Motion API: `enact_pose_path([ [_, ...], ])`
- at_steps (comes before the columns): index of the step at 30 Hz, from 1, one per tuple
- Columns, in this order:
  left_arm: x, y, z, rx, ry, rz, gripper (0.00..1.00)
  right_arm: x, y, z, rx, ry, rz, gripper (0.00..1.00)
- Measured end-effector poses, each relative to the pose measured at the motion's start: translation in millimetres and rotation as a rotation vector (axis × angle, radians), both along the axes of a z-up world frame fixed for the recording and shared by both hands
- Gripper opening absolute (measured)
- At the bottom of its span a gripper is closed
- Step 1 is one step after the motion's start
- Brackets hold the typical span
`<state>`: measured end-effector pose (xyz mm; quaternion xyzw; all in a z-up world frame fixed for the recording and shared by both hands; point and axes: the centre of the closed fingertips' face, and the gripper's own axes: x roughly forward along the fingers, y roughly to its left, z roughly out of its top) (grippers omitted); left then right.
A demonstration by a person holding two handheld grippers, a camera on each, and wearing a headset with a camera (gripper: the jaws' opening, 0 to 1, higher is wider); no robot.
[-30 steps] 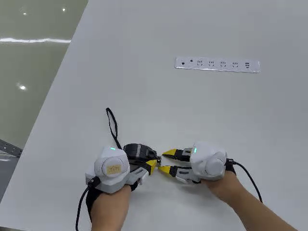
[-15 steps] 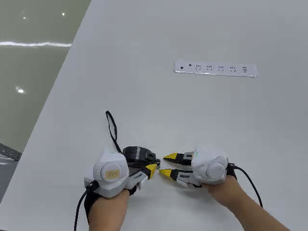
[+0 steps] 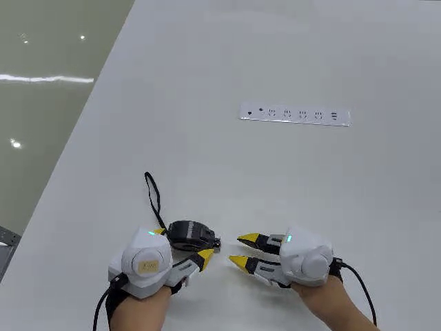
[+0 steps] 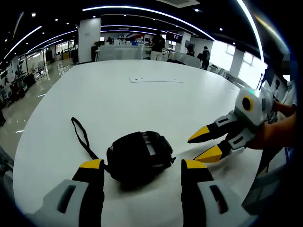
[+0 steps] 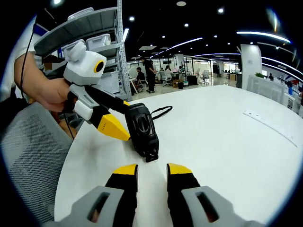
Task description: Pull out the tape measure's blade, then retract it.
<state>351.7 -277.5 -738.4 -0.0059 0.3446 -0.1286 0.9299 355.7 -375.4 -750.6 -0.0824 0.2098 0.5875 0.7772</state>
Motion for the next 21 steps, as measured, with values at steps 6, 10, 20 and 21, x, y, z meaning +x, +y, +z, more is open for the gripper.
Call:
enact_pose_path([
  [6, -3.2, -1.1, 2.7, -0.019, -0.011, -0.013, 0.64, -4.5, -14.4, 4.5, 0.005, 0.003, -0.055, 0.23],
  [10, -5.3, -1.5, 7.5, -0.023, -0.022, -0.03, 0.63, -7.5, -23.3, 7.7, 0.0, 0.004, -0.083, 0.23],
  [20, -12.4, 1.5, 12.4, -0.024, -0.037, -0.059, 0.63, -17.5, -37.2, 12.7, -0.015, -0.004, -0.144, 0.23],
  [21, -14.1, 1.4, 13.3, -0.022, -0.04, -0.065, 0.63, -19.4, -38.5, 13.9, -0.011, -0.003, -0.149, 0.23],
])
